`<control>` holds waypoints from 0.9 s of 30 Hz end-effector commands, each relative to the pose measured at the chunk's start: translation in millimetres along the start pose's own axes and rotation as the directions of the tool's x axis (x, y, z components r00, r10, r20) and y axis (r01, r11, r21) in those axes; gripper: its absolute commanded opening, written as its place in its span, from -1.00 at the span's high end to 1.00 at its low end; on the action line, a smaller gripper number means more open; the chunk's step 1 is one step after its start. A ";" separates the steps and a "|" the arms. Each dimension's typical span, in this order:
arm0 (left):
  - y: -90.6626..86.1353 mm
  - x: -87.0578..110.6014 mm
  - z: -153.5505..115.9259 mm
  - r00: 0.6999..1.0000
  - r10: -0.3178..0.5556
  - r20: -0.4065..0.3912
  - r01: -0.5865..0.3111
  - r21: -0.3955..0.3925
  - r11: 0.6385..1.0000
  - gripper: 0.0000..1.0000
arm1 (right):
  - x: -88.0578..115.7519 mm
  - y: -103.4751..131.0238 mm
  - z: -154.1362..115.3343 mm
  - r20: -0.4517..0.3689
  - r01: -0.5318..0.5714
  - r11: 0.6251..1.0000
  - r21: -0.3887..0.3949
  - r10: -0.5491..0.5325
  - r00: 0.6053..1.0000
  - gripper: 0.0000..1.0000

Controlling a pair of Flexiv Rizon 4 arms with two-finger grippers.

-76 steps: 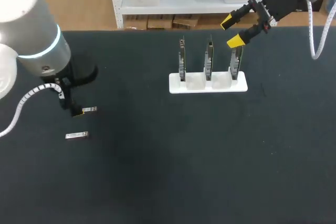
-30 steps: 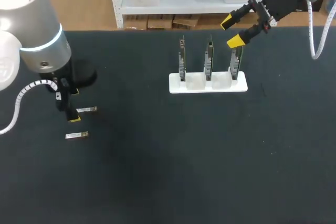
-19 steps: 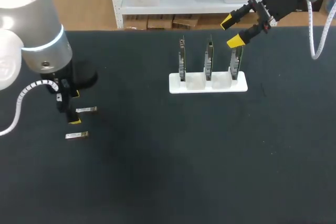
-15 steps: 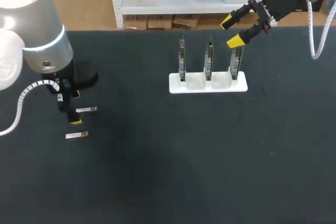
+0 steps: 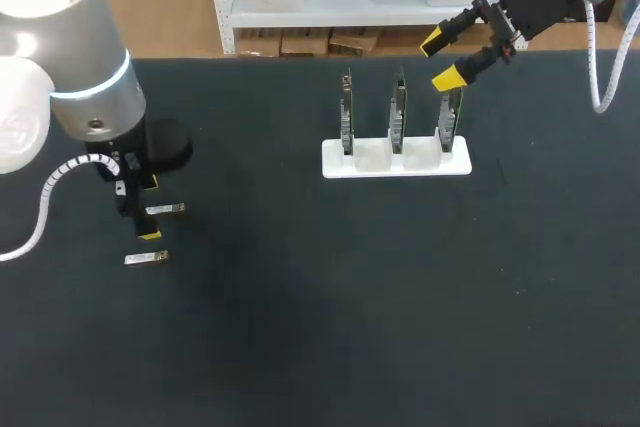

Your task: Pick up the optical module with the left hand, and insert it into the network port with the right hand.

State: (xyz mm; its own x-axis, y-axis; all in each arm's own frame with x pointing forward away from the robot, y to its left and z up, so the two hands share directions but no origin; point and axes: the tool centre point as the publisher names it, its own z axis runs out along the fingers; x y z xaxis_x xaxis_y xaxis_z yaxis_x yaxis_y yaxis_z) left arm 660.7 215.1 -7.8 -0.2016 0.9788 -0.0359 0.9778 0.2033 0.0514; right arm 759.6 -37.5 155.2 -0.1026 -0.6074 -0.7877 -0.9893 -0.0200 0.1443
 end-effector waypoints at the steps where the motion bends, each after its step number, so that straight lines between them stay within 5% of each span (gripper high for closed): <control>1: 3.1 -1.8 2.3 1.000 0.000 -0.008 0.001 0.005 1.000 -1.00 | 0.2 2.2 0.1 0.000 0.001 1.000 0.005 -0.001 1.000 -1.00; 27: 3.8 0.4 9.7 0.999 -0.012 -0.032 0.012 0.014 1.000 -1.00 | 0.2 2.2 0.1 0.000 0.001 1.000 0.005 -0.001 1.000 -1.00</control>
State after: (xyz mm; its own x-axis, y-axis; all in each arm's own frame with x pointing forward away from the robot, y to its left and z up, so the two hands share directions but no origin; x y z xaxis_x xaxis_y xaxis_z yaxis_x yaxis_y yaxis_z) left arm 662.8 217.3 -16.4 -0.2148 0.9766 -0.0098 0.9758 0.2150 0.0401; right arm 759.6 -37.5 155.2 -0.1026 -0.6074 -0.7877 -0.9893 -0.0200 0.1443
